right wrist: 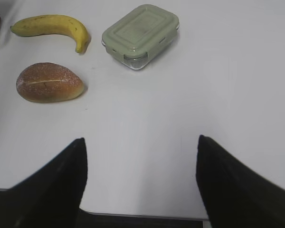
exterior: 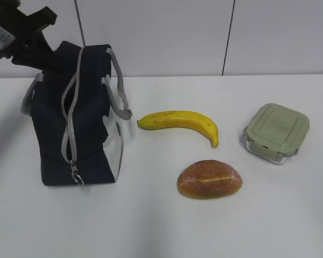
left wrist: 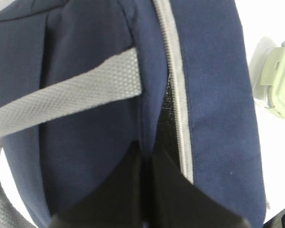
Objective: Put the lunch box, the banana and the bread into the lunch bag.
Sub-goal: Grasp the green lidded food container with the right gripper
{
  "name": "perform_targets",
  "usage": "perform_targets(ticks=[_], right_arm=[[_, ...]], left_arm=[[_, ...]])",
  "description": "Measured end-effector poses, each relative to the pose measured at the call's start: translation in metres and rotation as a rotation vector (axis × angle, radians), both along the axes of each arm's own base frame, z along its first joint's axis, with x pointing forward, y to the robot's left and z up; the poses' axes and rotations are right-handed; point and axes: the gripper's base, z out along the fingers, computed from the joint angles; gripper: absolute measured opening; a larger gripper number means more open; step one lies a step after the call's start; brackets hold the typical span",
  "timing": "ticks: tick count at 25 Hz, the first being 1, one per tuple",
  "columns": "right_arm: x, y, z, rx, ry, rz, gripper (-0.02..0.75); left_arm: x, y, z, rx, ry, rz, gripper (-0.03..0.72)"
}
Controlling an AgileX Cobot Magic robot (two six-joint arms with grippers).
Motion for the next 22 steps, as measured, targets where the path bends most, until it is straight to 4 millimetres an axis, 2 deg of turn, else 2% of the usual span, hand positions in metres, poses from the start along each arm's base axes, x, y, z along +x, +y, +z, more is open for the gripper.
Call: perform_targets(ticks=[22], right_arm=[[0.0,0.0009,0.0,0.009,0.0,0.006,0.53]], left_arm=[[0.0002,-0.0007,0.0001,-0.008,-0.002,-0.004,0.0]])
